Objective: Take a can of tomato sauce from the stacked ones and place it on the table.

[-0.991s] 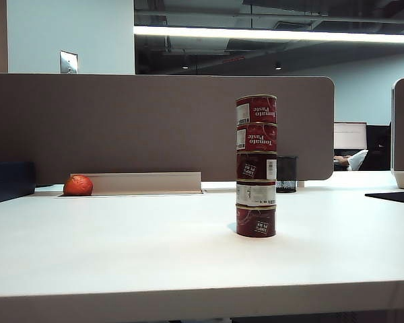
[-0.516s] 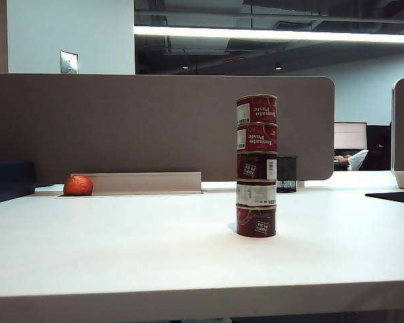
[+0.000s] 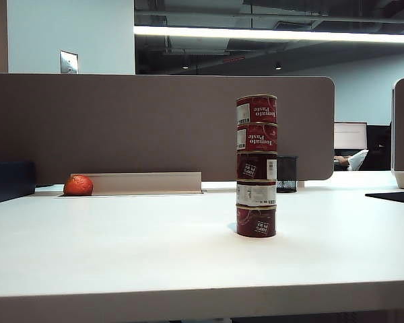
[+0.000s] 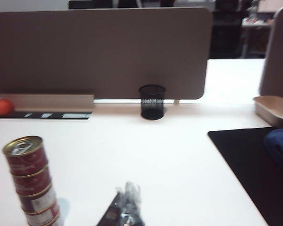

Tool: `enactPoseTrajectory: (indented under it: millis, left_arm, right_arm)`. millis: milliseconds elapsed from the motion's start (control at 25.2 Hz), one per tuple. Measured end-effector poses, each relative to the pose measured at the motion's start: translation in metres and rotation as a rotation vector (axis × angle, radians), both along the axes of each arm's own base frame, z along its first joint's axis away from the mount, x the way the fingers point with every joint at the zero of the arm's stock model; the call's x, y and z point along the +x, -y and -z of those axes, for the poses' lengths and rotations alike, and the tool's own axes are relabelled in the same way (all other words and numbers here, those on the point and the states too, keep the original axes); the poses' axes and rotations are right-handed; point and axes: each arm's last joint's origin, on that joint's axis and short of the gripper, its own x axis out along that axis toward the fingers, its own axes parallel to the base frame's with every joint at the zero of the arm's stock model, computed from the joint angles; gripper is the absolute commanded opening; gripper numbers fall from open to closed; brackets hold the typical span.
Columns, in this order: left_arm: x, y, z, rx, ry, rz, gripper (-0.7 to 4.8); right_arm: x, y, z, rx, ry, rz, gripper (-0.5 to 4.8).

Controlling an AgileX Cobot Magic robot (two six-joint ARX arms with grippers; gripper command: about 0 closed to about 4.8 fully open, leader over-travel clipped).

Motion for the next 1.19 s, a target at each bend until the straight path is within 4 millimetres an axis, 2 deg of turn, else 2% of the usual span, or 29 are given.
enactPoseTrajectory:
  millis: [159, 436, 674, 793, 873, 912, 952, 1150, 1190]
  left_arm:
    - [-0.001, 0.002, -0.005, -0.004, 0.049, 0.063, -0.06]
    - [-0.002, 0.003, -0.005, -0.002, 0.056, 0.127, -0.06]
    - [-0.003, 0.005, -0.005, 0.000, 0.057, 0.213, -0.06]
    - [-0.003, 0.005, -0.005, 0.000, 0.057, 0.218, -0.06]
    - [-0.003, 0.005, -0.005, 0.000, 0.056, 0.218, -0.06]
    - [-0.003, 0.005, -0.005, 0.000, 0.056, 0.218, -0.06]
    - [-0.003, 0.005, -0.005, 0.000, 0.056, 0.218, -0.06]
    - [-0.003, 0.005, -0.005, 0.000, 0.056, 0.218, -0.06]
    - [-0.003, 0.005, -0.005, 0.000, 0.056, 0.218, -0.06]
  right_arm:
    - [0.020, -0.005, -0.030, -0.007, -0.103, -0.104, -0.09]
    - [0.047, -0.012, -0.071, 0.009, -0.204, -0.239, 0.00]
    - [0.071, -0.019, -0.103, 0.051, -0.314, -0.382, 1.19]
    - [0.081, -0.022, -0.111, 0.066, -0.344, -0.464, 1.29]
    - [0.088, -0.024, -0.117, 0.079, -0.358, -0.513, 2.12]
    - [0.092, -0.025, -0.118, 0.093, -0.368, -0.533, 2.73]
    - [0.094, -0.027, -0.119, 0.108, -0.380, -0.548, 3.61]
    - [0.113, -0.048, -0.113, 0.159, -0.486, -0.656, 3.83]
    - [0.117, -0.051, -0.110, 0.161, -0.508, -0.668, 4.03]
